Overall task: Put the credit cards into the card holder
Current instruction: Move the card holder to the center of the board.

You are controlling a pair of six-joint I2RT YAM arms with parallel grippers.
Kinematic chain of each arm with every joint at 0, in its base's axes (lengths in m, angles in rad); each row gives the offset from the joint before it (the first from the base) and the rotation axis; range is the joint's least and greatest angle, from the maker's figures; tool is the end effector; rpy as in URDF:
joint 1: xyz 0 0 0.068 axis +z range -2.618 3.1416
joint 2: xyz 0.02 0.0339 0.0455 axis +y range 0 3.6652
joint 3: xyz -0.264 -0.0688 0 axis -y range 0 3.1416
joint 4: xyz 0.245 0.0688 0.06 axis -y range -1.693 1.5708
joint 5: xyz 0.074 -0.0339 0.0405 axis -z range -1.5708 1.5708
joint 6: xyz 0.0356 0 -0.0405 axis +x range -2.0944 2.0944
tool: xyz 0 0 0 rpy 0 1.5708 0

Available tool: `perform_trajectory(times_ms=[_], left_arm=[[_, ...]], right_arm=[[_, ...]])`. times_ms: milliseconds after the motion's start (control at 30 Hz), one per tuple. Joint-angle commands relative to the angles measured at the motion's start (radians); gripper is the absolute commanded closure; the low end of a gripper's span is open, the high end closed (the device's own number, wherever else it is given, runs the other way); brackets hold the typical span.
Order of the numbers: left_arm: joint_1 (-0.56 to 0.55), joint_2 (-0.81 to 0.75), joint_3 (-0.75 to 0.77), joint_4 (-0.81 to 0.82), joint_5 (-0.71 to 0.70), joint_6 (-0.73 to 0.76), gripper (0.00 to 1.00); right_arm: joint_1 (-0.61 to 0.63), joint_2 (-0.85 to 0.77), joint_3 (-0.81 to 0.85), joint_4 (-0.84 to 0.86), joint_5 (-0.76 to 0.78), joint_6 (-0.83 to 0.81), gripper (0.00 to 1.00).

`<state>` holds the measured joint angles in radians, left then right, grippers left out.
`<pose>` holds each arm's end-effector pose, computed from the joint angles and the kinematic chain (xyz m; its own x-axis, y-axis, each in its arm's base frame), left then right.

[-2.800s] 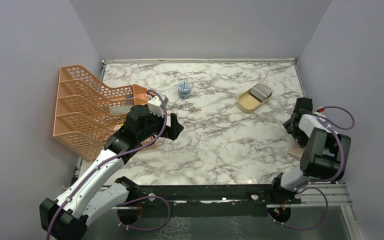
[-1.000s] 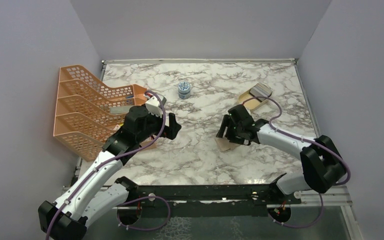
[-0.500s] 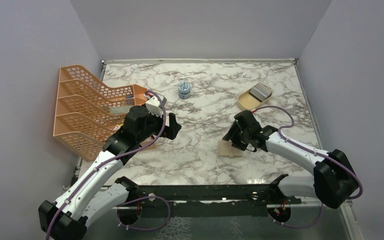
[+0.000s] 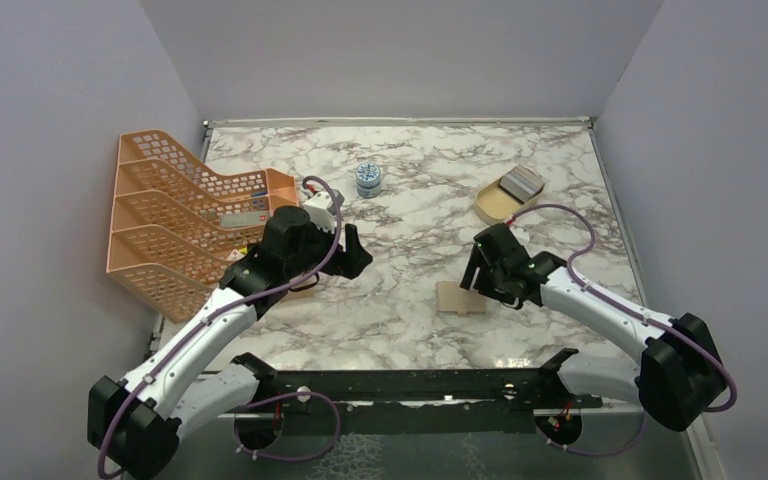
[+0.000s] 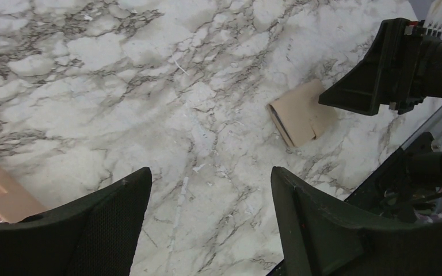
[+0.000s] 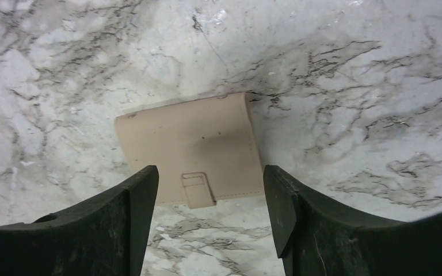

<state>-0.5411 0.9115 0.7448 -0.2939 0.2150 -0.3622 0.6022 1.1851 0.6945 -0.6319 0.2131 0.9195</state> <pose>0.1738 -0.1133 0.2923 -0.5926 -0.0477 -0.8041 0.4888 0.7721 -0.4061 0.1791 0.1140 0.1976 -0.8304 0.3724 -0.4143 0.3008 0.9257 0.2292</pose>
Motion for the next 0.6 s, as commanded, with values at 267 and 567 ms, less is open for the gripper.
perform_trajectory(times_ms=[267, 567], left_arm=[[-0.097, 0.192, -0.065, 0.239, 0.099, -0.272, 0.34], [-0.134, 0.346, -0.113, 0.362, 0.122, -0.340, 0.46]], right_arm=[[-0.019, 0.055, -0.123, 0.171, -0.107, -0.081, 0.26], [-0.019, -0.025, -0.202, 0.395, -0.305, -0.055, 0.32]])
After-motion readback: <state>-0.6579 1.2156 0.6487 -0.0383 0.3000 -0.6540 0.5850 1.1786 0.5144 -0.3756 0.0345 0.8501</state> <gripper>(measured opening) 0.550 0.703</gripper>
